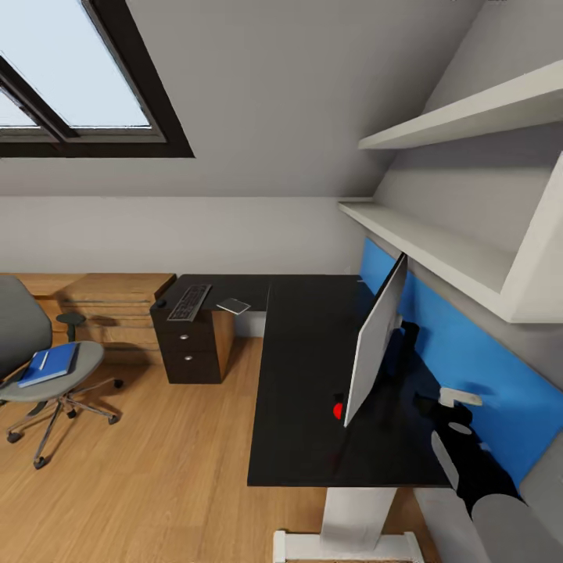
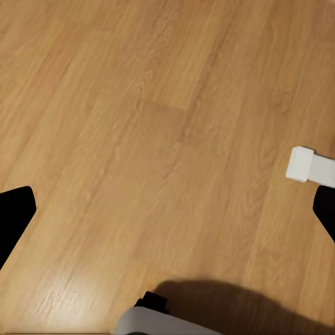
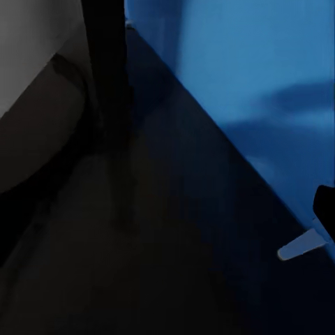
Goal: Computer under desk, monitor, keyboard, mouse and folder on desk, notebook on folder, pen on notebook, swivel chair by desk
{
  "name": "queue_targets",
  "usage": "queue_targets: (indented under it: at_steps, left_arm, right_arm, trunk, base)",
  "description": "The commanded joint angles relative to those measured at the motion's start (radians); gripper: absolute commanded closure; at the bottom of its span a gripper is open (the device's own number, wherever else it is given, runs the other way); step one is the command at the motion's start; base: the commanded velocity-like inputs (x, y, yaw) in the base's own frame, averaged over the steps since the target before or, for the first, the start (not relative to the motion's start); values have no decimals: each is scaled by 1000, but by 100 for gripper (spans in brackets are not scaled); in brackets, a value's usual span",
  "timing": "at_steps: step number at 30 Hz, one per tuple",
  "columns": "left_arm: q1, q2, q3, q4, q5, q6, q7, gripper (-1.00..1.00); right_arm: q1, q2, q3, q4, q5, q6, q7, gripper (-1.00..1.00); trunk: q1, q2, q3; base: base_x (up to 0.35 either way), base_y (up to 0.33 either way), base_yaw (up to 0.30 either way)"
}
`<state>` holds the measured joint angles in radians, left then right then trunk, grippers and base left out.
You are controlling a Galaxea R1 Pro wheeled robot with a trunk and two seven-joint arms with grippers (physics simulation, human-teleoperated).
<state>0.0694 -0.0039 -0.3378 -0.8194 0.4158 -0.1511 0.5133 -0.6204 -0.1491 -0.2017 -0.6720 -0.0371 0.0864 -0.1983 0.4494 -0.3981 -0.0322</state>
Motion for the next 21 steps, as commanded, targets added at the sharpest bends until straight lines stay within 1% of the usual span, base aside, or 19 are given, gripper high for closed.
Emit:
queue_targets:
  at_steps: [1, 2, 3, 5, 7, 8, 9, 10, 11, 12, 14, 15, 16, 17, 18, 19, 20, 21]
  left_arm:
    - [0, 1, -3, -1, 11, -7, 4, -100]
    - [0, 1, -1, -1, 11, -7, 4, -100]
    - [0, 1, 0, -1, 11, -8, 4, -100]
    - [0, 1, 0, -1, 11, -8, 4, -100]
    - [0, 1, -1, -1, 11, -9, 4, -100]
    - [0, 1, -1, -1, 11, -10, 4, -100]
    - [0, 1, -1, -1, 10, -9, 3, -100]
    - [0, 1, -1, -1, 10, -9, 2, -100]
    - [0, 1, -1, -1, 10, -9, 2, -100]
    - [0, 0, -1, -1, 10, -9, 1, -100]
    - [0, 0, -1, -1, 9, -9, 1, -100]
    - [0, 0, -1, -1, 8, -9, 1, -100]
    - [0, 0, -1, -1, 8, -9, 1, -100]
    - [0, -1, -1, -1, 8, -8, 1, -100]
    - [0, -1, -1, -1, 8, -8, 1, -100]
    - [0, -1, -1, -1, 8, -8, 1, -100]
    - [0, -1, -1, -1, 8, -8, 1, -100]
    - [0, -1, -1, -1, 8, -8, 1, -100]
  right_arm:
    - [37, 11, 1, -94, -19, 63, -4, -100]
    - [110, 35, 2, -250, -34, 137, -5, -100]
    - [188, 69, 3, -395, -40, 189, -7, -100]
    - [236, 98, 4, -486, -40, 216, -8, -100]
    - [306, 151, 7, -630, -38, 249, -9, -100]
    - [326, 171, 14, -671, -35, 255, -10, -100]
    - [339, 186, 33, -693, -28, 258, -11, -100]
    - [344, 191, 47, -699, -23, 259, -12, -100]
    - [351, 199, 83, -707, -7, 260, -14, -100]
    - [353, 202, 102, -710, 1, 260, -17, -100]
    - [359, 209, 167, -723, 22, 259, -41, -100]
    - [360, 211, 188, -731, 27, 258, -60, -100]
    - [361, 213, 197, -735, 29, 257, -69, -100]
    - [362, 224, 264, -745, 34, 224, -116, -100]
    - [362, 228, 288, -746, 36, 202, -131, -100]
    - [362, 229, 299, -745, 37, 188, -139, -100]
    - [363, 230, 314, -741, 38, 156, -160, -100]
    - [363, 230, 321, -737, 38, 137, -172, -100]
  trunk:
    - [1, -2, -2]
    - [1, -2, -2]
    - [1, -2, -2]
    - [1, -2, -2]
    - [1, -2, -2]
    - [1, -2, -2]
    - [1, -2, -2]
    - [1, -2, -2]
    - [1, -2, -2]
    - [1, -2, -2]
    - [1, -2, -2]
    - [1, -2, -2]
    - [1, -2, -2]
    - [1, -2, -2]
    - [1, -2, -2]
    - [1, -2, -2]
    - [1, -2, -2]
    - [1, -2, -2]
  base:
    - [-47, 0, 0]
    - [-24, 0, 0]
    - [-12, 0, 0]
    - [-9, 0, 0]
    - [-4, 0, 0]
    - [-2, 0, 0]
    - [-1, 0, 0]
    - [-1, 0, 0]
    - [0, 0, 0]
    - [0, 0, 0]
    - [0, 0, 0]
    - [0, 0, 0]
    - [0, 0, 0]
    - [0, 0, 0]
    - [0, 0, 0]
    - [0, 0, 0]
    - [0, 0, 0]
    - [0, 0, 0]
